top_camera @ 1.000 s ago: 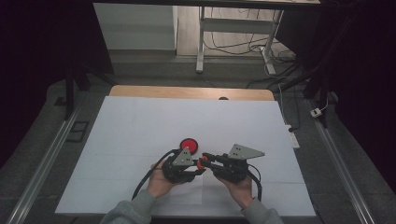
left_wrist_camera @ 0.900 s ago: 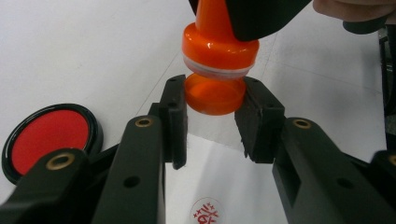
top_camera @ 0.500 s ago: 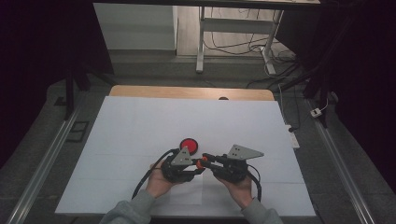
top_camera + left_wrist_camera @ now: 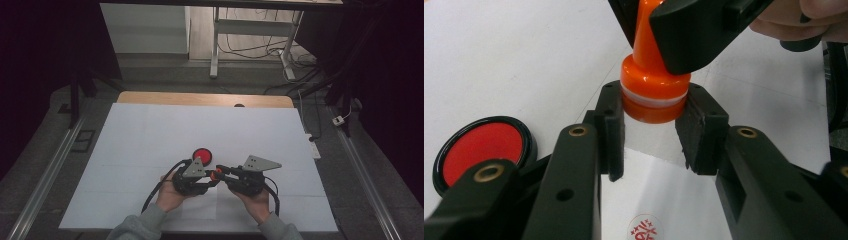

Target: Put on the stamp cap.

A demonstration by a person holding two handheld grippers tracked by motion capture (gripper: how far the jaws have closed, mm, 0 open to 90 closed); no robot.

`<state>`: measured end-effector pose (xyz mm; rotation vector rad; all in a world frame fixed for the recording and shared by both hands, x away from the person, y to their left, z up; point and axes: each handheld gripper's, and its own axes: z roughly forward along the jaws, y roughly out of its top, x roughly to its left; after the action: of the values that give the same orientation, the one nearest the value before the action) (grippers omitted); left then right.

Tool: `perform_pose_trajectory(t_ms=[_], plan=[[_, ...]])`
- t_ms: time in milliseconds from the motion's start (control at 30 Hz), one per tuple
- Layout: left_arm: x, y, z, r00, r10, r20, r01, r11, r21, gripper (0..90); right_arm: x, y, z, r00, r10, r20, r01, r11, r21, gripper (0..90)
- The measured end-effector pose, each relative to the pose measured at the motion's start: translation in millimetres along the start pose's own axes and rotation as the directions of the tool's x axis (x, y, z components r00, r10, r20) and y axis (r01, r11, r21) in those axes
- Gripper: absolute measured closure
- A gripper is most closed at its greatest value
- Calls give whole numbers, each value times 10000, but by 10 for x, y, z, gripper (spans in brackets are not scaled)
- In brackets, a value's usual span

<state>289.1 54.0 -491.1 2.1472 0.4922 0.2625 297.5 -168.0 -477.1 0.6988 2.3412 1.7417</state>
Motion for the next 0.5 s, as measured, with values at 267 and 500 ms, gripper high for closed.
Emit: perform_pose_trajectory(t_ms=[267, 500], plan=[[-2, 2, -13, 10000, 29, -63, -30, 10000, -80, 648, 0, -1, 1, 10000, 5, -8, -5, 10000, 5, 732], [-13, 4, -11, 9999, 76, -146, -78, 9999, -125, 649, 1, -4, 2, 10000, 32, -12, -32, 10000, -33, 732]])
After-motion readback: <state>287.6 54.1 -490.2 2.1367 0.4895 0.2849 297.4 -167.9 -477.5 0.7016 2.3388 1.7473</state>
